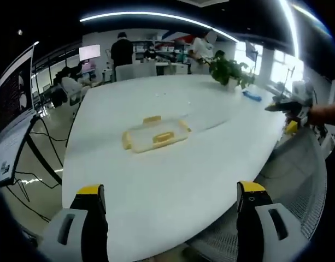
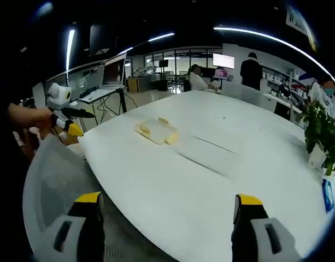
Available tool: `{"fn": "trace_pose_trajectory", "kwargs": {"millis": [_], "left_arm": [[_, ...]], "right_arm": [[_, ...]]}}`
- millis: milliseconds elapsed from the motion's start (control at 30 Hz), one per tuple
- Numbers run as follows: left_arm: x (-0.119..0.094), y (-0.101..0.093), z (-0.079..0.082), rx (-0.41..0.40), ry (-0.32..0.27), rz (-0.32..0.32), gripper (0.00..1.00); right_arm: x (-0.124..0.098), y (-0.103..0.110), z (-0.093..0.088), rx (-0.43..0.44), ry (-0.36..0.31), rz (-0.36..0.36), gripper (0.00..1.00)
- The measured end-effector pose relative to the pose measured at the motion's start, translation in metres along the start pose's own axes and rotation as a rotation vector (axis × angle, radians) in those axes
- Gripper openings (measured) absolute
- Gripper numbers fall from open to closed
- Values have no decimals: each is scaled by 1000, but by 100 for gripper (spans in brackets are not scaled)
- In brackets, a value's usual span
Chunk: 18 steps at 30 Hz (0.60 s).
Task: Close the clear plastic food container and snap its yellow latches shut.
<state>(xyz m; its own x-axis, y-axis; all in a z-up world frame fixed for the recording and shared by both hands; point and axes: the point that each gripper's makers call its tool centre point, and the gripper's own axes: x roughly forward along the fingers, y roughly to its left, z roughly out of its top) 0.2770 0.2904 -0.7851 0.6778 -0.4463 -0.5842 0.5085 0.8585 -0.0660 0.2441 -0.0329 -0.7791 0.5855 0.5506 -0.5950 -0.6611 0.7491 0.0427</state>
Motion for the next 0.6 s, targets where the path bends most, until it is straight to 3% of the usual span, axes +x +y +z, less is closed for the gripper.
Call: {"fn": "trace_pose_trajectory", "kwargs": {"millis": [167,400,600], "left_arm": [[5,1,-8,14,38,-4,97],[8,-4,-8,12,37,-21,97],[8,-7,-7,19,34,-26,96]], "right_arm": [[-2,0,-3,20,9,-14,100],[-6,-1,-4,30,8,-27,100],[-6,-3,-9,94,5,-53,100]]}}
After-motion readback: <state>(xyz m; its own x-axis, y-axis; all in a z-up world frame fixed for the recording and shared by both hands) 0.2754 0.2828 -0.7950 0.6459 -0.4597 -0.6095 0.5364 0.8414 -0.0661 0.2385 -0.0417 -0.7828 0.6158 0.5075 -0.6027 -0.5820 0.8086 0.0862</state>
